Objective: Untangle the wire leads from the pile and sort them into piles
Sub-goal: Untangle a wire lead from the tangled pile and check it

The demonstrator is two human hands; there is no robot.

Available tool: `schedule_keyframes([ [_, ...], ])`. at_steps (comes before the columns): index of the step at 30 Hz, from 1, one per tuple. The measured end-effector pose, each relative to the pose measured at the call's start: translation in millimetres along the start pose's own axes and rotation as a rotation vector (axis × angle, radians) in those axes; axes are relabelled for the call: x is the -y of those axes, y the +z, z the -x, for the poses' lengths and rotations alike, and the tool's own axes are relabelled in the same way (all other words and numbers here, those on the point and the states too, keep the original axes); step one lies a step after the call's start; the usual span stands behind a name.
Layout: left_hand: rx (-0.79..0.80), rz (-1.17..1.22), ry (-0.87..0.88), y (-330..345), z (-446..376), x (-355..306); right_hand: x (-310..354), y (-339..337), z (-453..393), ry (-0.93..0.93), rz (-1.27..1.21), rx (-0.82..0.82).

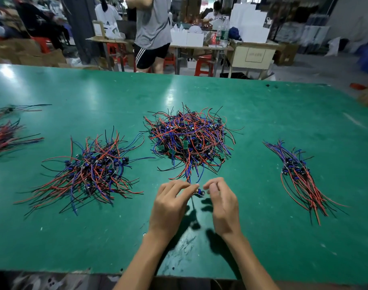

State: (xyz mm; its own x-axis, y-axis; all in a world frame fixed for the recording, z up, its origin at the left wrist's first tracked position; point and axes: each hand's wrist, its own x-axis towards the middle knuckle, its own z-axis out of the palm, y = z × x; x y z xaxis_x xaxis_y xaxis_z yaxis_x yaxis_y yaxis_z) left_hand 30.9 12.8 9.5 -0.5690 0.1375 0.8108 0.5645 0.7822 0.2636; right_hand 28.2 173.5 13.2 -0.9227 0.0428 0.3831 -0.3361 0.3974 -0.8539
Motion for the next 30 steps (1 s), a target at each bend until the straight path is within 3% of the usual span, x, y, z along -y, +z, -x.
schedule_keyframes([
  [2,-0.005,-0.035,0.019,0.5,1.2,-0.6,-4.6,-2.1,-4.2,0.145,-0.111,0.048],
  [5,-0.008,-0.055,0.052,0.3,1.0,-3.9,-8.7,-6.8,-7.6,0.164,-0.143,0.215],
  [10,-0.027,-0.098,0.120,0.7,2.1,-5.5,-12.1,-21.9,-7.4,0.288,-0.621,0.338],
  [12,-0.020,-0.117,0.139,2.0,3.0,-5.8,-12.2,-25.1,-6.3,0.294,-0.623,0.294],
  [18,0.044,-0.130,0.117,5.8,3.1,-9.0,-12.7,-16.9,-8.7,0.339,-0.636,-0.053],
  [21,0.140,-0.079,0.073,1.2,2.6,-11.6,-17.3,-9.2,-9.1,0.329,-0.570,-0.103],
  [23,0.223,-0.012,-0.034,-2.0,0.5,-15.6,-22.3,-6.4,-8.3,0.309,-0.499,-0.102],
  [27,0.496,0.056,-0.483,-1.4,-15.4,-24.8,-29.0,-6.0,-9.5,0.273,-0.397,-0.131],
  [30,0.640,0.435,-0.698,7.0,-36.6,-20.9,-28.2,-6.5,-7.6,0.244,-0.305,-0.126],
])
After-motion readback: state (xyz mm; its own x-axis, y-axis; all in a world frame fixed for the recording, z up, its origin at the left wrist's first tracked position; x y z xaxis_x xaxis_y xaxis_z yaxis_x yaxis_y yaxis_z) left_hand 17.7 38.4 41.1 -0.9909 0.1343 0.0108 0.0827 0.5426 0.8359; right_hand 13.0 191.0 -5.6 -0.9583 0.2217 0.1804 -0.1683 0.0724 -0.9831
